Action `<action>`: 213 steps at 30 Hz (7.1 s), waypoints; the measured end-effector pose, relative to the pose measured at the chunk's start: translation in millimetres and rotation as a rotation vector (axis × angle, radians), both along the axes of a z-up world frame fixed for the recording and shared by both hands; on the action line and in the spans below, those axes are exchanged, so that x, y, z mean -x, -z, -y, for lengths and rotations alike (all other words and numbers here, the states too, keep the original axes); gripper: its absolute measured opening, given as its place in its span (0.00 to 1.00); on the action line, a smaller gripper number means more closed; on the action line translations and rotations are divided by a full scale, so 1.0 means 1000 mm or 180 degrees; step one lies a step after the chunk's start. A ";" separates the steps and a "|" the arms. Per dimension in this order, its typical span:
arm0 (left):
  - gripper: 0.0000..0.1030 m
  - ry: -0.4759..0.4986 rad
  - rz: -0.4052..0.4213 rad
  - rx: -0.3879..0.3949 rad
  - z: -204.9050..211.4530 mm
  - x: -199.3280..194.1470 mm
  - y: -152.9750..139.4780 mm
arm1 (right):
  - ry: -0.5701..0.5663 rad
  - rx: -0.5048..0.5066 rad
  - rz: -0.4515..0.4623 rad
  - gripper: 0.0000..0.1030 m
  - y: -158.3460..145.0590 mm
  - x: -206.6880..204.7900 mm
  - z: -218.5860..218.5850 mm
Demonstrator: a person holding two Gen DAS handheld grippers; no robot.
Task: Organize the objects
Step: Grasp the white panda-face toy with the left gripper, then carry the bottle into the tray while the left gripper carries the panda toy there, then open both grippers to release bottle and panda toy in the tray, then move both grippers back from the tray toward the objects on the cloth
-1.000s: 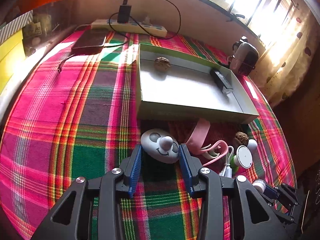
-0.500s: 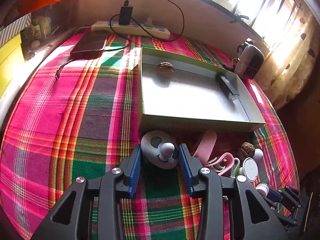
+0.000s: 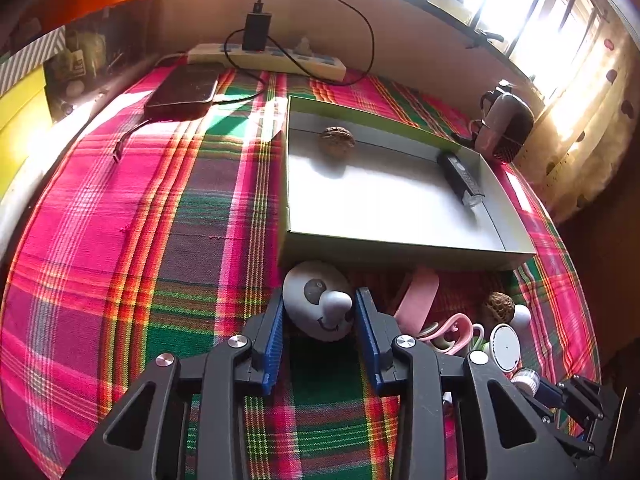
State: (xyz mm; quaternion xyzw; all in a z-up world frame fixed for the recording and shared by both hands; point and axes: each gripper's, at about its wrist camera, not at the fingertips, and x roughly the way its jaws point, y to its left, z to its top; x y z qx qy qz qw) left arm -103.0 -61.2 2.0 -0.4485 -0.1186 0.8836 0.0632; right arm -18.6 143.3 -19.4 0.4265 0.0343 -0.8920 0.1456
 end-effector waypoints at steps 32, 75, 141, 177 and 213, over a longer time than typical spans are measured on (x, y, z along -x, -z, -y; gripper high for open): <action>0.25 0.0028 -0.0038 0.0146 -0.005 -0.009 -0.002 | -0.0001 0.0021 0.0006 0.19 0.000 0.001 -0.001; 0.24 0.0156 -0.0300 0.0234 -0.014 0.013 -0.052 | -0.0068 0.0118 -0.0365 0.19 -0.066 0.080 0.003; 0.25 0.0299 0.0020 0.0558 -0.046 0.103 -0.008 | -0.0134 -0.0277 0.0131 0.22 -0.012 0.236 0.026; 0.29 0.0250 -0.0190 0.0488 -0.043 0.064 -0.035 | 0.0050 -0.0072 -0.0121 0.42 -0.048 0.186 0.010; 0.29 0.0242 -0.0243 0.0206 -0.018 -0.016 -0.023 | 0.0361 0.0054 -0.0228 0.42 -0.040 0.076 -0.044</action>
